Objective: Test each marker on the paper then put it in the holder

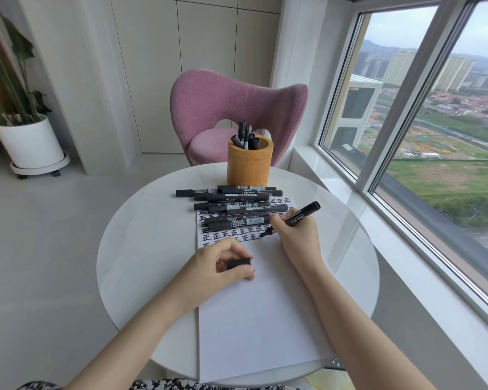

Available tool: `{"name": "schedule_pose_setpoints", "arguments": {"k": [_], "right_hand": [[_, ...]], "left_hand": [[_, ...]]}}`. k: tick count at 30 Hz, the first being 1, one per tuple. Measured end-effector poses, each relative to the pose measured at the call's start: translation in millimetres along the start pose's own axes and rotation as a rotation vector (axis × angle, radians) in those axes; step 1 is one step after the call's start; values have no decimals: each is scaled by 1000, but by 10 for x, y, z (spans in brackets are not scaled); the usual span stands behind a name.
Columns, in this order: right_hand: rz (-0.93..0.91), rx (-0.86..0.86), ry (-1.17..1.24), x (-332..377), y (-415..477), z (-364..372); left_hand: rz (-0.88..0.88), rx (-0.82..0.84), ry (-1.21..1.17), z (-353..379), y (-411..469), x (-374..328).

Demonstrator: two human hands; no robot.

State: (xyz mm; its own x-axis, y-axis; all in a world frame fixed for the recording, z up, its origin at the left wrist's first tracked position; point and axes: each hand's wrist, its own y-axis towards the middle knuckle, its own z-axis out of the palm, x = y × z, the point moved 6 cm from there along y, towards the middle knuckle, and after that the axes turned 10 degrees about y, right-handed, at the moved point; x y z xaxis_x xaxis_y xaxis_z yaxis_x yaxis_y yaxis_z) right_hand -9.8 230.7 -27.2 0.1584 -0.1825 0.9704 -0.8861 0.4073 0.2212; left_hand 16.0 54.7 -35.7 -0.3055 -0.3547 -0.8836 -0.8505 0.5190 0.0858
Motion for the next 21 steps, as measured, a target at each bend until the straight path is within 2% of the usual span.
{"name": "schedule_pose_setpoints", "arguments": {"k": [21], "right_hand": [[-18, -39, 3, 11, -5, -36]], "left_hand": [[5, -1, 4, 4, 1, 14]]}}
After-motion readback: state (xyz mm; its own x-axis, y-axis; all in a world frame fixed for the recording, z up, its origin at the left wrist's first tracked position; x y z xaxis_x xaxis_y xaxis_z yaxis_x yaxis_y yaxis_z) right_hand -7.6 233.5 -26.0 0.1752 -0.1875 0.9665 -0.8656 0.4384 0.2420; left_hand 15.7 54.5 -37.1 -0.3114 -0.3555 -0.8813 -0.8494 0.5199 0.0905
